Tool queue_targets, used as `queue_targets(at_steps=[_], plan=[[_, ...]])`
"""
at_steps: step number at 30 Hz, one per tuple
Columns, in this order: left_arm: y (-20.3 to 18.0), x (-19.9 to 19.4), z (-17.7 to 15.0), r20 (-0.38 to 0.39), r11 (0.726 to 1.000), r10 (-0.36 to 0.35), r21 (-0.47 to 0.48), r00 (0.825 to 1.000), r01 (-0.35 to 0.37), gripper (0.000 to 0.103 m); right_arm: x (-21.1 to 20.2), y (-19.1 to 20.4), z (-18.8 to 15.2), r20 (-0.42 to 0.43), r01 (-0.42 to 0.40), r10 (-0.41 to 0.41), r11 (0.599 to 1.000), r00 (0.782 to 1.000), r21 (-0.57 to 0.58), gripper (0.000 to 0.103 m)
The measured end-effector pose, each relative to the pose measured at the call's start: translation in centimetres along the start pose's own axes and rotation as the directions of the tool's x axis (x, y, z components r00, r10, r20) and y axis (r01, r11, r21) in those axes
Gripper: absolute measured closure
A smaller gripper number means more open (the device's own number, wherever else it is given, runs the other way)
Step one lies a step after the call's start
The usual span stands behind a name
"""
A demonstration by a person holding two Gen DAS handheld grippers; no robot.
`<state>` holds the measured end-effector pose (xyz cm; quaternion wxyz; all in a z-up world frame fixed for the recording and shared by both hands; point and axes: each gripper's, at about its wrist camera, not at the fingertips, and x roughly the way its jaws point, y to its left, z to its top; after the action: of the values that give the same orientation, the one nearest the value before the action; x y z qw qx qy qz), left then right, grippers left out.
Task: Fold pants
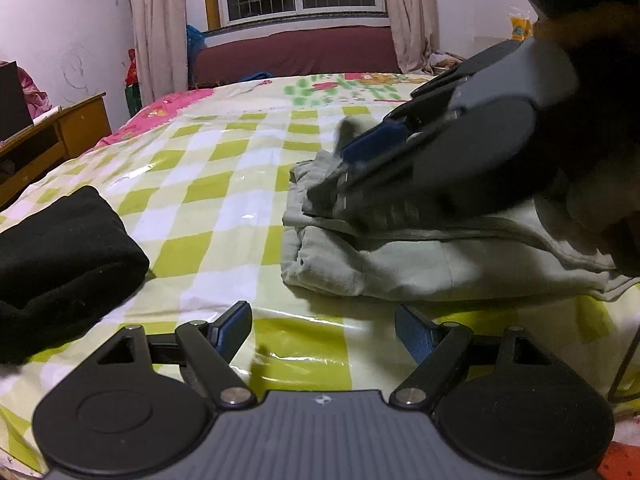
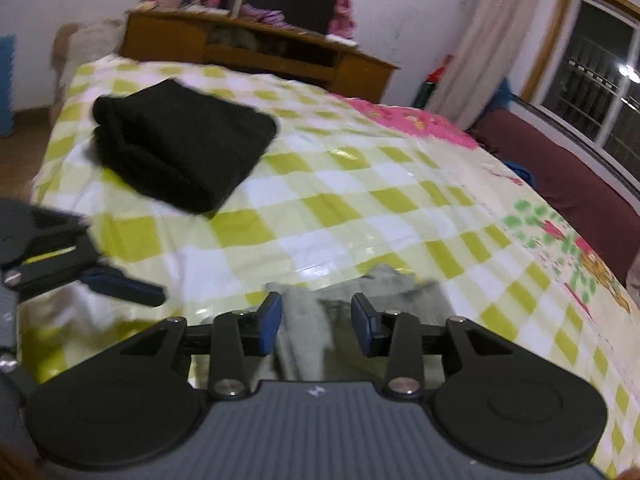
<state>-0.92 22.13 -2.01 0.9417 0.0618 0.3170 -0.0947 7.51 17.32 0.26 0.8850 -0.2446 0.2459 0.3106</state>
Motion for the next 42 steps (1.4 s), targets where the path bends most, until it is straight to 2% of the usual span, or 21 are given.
queue_targets(at_steps=[2,6,11,15,19,22,28,31,36,42], plan=[[0.0,0.0,0.1,0.003,1.000,0.001,0.003,1.000,-0.001,0.011,0.0,-1.6,0.4,0.010,-0.010,0.009,0.998,1.000,0.069,0.065],[0.1,-0.3,0.8,0.027,1.000,0.006,0.007,1.000,-0.007,0.011,-1.0,-4.5,0.8,0.018,0.030,-0.033,0.989,0.999,0.143,0.064],[0.4,-0.5,1.9,0.085,1.000,0.016,0.017,0.996,-0.018,0.011,-4.6,-6.7,-2.9,-0.065,0.097,-0.088,0.983,0.994,0.157,0.063],[-0.2,0.0,2.8,0.104,0.994,0.036,0.098,0.994,-0.046,0.011,-8.5,-6.5,-7.7,-0.172,0.156,-0.132,0.978,0.976,0.137,0.063],[-1.4,0.2,3.4,0.105,0.990,0.025,0.134,0.994,-0.039,0.011,-11.8,-6.0,-11.7,-0.240,0.184,-0.143,0.970,0.960,0.158,0.062],[-2.6,0.2,3.7,0.094,0.988,0.024,0.153,0.995,-0.038,0.011,-13.1,-5.8,-13.8,-0.265,0.205,-0.160,0.967,0.951,0.152,0.062],[-5.5,-0.2,4.4,0.082,0.977,0.007,0.211,0.997,-0.024,0.011,-14.6,-5.4,-17.3,-0.297,0.280,-0.257,0.959,0.920,0.035,0.062],[-6.8,-0.3,4.8,0.079,0.971,-0.005,0.238,0.997,-0.014,0.011,-15.1,-5.8,-18.7,-0.320,0.296,-0.266,0.954,0.909,0.048,0.061],[-8.7,-0.8,5.5,0.083,0.962,-0.023,0.273,0.996,0.000,0.011,-17.3,-5.9,-20.1,-0.295,0.286,-0.251,0.955,0.922,0.079,0.061],[-10.4,-0.7,5.6,0.066,0.955,-0.042,0.295,0.997,0.021,0.011,-17.9,-6.6,-20.7,-0.309,0.320,-0.275,0.941,0.910,0.107,0.060]])
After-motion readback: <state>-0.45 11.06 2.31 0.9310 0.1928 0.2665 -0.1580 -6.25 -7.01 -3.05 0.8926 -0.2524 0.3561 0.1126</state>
